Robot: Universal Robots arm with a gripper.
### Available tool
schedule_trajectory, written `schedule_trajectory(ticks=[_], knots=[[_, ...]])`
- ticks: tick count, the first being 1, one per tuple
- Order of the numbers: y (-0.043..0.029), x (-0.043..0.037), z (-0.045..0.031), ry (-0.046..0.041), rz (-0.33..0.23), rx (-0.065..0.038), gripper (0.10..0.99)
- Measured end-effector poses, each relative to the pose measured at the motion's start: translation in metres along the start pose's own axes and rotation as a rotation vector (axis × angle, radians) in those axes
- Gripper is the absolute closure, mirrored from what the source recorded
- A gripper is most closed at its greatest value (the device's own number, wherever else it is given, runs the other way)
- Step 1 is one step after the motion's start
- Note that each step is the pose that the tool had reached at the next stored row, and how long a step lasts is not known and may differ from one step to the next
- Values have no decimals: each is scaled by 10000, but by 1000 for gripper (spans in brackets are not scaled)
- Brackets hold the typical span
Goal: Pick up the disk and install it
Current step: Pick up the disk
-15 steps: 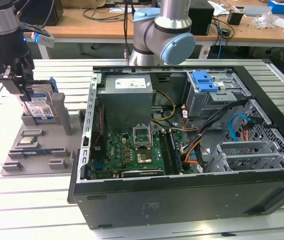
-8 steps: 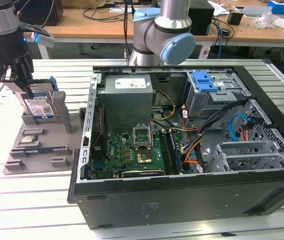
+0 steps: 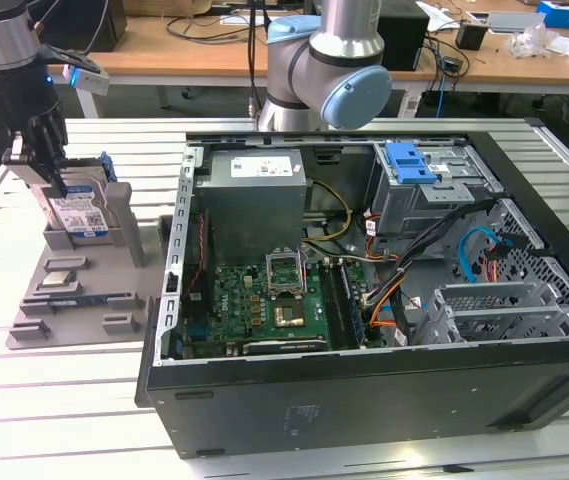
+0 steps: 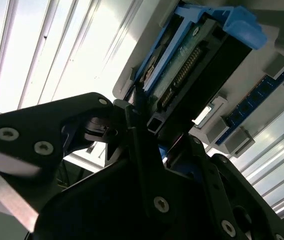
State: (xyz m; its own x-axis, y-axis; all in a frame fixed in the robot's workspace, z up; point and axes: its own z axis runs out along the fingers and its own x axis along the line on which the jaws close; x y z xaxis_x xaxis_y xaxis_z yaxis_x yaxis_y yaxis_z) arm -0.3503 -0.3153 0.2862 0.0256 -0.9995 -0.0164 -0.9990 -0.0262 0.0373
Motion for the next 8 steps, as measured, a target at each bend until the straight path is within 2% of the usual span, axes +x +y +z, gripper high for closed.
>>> schedule_trajectory(ticks=[8], knots=[[0, 0, 1, -30, -8, 1, 718]])
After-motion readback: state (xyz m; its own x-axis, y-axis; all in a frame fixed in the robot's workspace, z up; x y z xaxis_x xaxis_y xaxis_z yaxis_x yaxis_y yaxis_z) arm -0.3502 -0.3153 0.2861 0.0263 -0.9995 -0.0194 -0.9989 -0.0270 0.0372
